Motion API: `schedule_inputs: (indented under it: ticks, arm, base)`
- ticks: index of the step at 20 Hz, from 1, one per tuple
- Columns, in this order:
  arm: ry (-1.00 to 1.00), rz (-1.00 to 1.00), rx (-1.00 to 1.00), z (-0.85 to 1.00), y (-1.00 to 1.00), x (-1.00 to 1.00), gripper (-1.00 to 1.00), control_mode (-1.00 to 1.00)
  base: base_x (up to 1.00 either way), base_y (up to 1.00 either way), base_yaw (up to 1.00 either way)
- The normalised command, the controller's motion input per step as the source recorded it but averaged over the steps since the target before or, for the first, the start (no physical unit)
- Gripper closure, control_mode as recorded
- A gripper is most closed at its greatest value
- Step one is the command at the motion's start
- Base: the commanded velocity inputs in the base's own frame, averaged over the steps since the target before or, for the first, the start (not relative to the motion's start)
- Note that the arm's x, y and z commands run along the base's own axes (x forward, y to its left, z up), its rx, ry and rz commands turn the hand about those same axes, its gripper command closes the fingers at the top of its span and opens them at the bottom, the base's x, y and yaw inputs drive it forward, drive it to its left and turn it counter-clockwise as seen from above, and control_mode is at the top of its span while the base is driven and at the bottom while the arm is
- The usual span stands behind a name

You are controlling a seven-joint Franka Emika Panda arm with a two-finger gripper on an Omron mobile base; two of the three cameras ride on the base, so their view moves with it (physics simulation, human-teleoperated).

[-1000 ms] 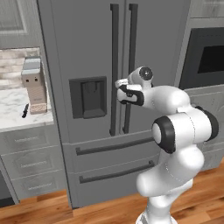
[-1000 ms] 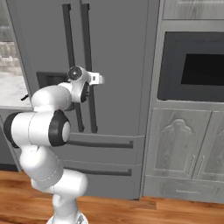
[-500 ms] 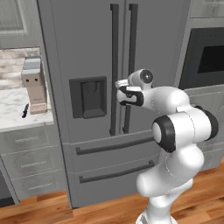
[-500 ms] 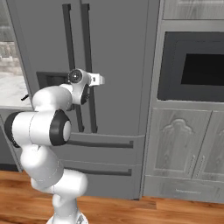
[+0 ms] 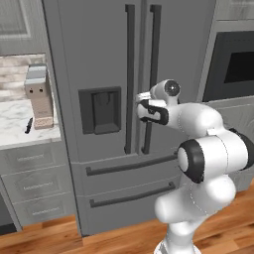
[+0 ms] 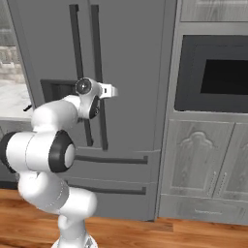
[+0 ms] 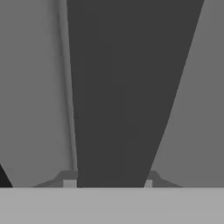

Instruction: Retrieve the butter from the fridge and place it on a plate on the dining table. Then retrieve the butter knife by the fridge and place it near the plate.

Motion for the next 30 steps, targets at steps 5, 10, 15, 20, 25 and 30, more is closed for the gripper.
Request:
schedule_inputs:
  ticks: [5, 10, 15, 20, 25, 30]
  arm:
    - [0.16, -0.03, 0.00, 0.17, -0.64, -0.85, 1.00, -1.00]
    - [0.25, 0.00, 0.01, 0.08, -0.96, -0.97, 1.00, -1.00]
    - [0.23, 0.00, 0.03, 0.06, -1.00, -1.00, 1.00, -1.00]
    - [0.24, 0.00, 0.05, 0.01, -1.00, -1.00, 1.00, -1.00]
    - [0.06, -0.05, 0.04, 0.00, -0.58, -0.90, 1.00, -1.00]
    - [0.00, -0.02, 0.00, 0.03, -0.09, -0.52, -1.00, -1.00]
  base:
    - [0.00, 0.00, 0.00]
    - [0.00, 0.00, 0.00]
    - [0.00, 0.00, 0.00]
    - [0.00, 0.00, 0.00]
    - [0.00, 0.00, 0.00]
    - [0.00, 0.00, 0.00]
